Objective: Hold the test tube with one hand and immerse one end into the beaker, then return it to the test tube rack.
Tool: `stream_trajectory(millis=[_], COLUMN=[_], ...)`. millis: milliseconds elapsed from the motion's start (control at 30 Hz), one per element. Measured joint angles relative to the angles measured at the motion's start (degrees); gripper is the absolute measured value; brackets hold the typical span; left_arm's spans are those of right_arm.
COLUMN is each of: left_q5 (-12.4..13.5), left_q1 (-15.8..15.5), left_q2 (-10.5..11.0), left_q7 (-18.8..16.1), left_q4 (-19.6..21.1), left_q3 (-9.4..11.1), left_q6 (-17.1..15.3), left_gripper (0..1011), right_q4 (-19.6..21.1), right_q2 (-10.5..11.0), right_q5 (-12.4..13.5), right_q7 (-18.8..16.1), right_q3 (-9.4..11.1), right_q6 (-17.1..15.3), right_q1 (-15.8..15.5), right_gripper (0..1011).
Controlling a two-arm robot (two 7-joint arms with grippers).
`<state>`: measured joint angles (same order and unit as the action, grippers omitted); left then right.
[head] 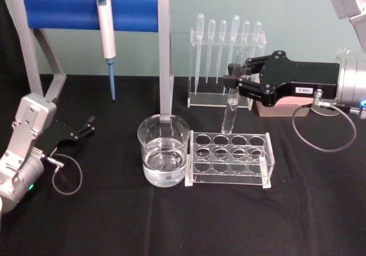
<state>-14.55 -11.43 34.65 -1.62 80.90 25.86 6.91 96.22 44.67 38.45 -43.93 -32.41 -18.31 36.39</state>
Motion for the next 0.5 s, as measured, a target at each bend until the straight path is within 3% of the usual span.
stream_trajectory(millis=[500], left_q5=[0.0], left_q1=[0.0], left_q2=[0.0], left_q7=[0.0], left_q4=[0.0], left_q3=[0.0], left_q6=[0.0], left_gripper=[1000], right_q4=[-0.1], right_q2=[-0.1], right_q5=[0.0], right_q7=[0.0], right_q3=[0.1], right_q6=[0.0], right_q1=[0.0], right_gripper=[239])
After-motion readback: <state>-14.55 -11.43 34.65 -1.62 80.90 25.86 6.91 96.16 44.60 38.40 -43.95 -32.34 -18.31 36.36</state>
